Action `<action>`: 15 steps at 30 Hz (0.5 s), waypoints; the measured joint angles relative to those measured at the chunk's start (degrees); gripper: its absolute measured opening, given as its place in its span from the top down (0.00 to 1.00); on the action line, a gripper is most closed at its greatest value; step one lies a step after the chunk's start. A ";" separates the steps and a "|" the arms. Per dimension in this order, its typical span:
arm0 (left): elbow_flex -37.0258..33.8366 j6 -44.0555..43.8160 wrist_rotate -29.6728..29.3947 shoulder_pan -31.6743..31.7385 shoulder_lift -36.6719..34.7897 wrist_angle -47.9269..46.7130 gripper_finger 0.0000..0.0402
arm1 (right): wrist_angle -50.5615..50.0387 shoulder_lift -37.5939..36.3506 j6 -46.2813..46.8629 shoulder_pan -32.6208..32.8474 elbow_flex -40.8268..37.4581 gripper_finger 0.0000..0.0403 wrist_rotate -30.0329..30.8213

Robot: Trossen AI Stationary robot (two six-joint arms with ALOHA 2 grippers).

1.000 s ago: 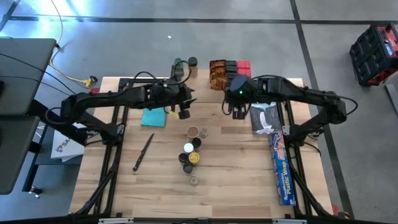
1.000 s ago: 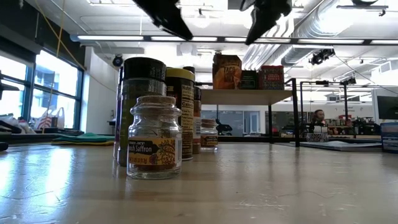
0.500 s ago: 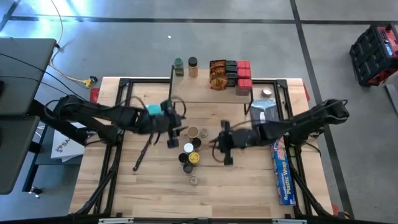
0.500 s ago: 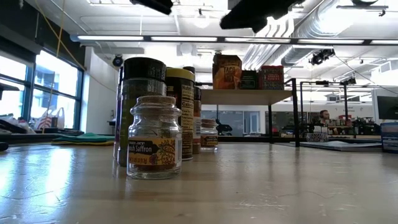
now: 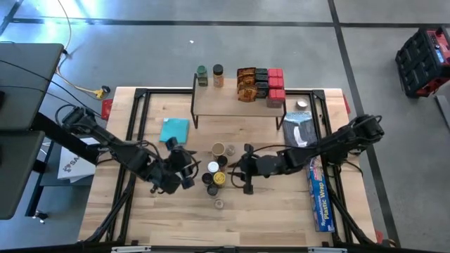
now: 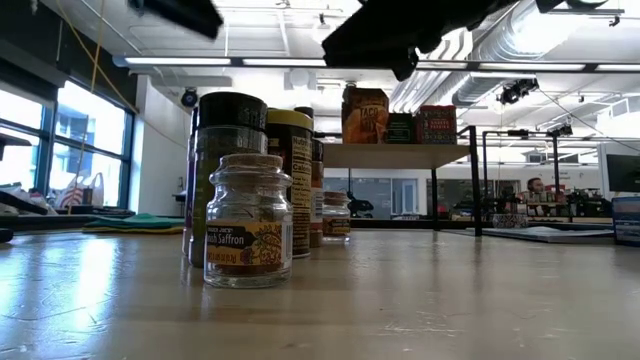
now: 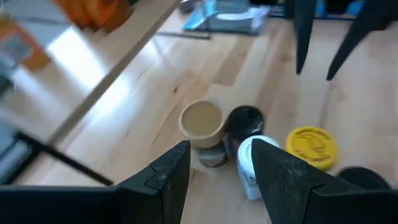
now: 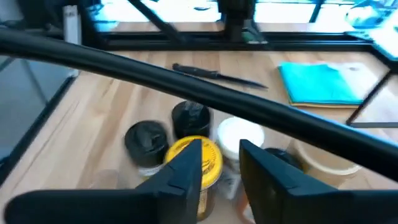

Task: Shelf spices
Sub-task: Put the gold seasoning bottle on the shelf

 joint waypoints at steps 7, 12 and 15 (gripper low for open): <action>-8.11 -0.54 6.13 7.36 0.09 12.38 0.55 | -3.27 -1.88 0.01 -0.12 2.78 0.65 7.20; -9.58 5.14 17.04 16.85 0.09 22.74 0.50 | -6.74 -4.74 -0.97 0.73 3.59 0.65 7.22; -9.59 9.57 22.82 21.06 1.00 24.63 0.51 | -7.00 -5.68 -1.04 0.89 3.64 0.65 7.76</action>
